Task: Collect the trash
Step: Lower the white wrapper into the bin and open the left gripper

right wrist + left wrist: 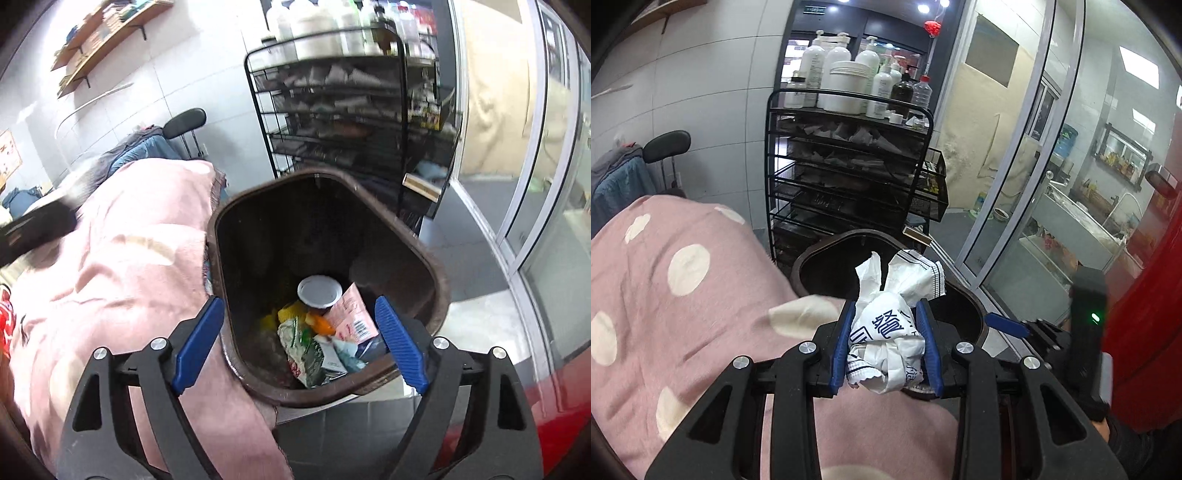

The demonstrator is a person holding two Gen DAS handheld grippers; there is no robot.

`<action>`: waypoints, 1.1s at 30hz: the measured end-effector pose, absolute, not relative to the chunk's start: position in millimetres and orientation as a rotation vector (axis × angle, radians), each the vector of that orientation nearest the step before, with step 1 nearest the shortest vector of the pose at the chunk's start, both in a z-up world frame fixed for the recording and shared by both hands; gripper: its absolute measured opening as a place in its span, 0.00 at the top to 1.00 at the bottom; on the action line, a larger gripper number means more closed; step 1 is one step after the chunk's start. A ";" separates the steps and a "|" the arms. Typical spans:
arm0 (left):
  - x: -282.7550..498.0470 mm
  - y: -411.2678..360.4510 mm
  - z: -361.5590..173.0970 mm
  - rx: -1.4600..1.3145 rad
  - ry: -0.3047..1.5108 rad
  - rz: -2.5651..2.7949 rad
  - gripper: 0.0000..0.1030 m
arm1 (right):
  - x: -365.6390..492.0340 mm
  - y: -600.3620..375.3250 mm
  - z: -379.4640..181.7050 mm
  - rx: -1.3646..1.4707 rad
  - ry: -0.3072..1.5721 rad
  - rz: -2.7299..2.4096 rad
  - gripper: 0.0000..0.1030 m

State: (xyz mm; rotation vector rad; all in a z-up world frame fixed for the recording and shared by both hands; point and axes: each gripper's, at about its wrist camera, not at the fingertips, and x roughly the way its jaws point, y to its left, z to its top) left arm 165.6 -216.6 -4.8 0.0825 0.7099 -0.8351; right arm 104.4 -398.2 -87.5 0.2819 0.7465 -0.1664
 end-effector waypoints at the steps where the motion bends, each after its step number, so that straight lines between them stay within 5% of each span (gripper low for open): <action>1: 167.5 -221.5 -5.2 0.085 0.717 -0.844 0.67 | 101.0 -397.6 -84.6 0.278 0.736 -0.168 0.18; 22: 208.8 -299.1 -47.9 0.110 0.908 -0.907 0.66 | 57.2 -383.3 -77.0 0.251 0.723 -0.205 0.14; 25: 210.3 -302.8 -51.8 0.126 0.924 -0.907 0.61 | 56.1 -384.0 -78.7 0.252 0.731 -0.206 0.14; 29: 207.7 -304.2 -51.0 0.140 0.898 -0.894 0.31 | 55.4 -383.3 -81.4 0.253 0.739 -0.204 0.13; 33: 205.5 -299.6 -47.9 0.136 0.883 -0.885 0.21 | 55.6 -382.6 -81.2 0.252 0.740 -0.205 0.13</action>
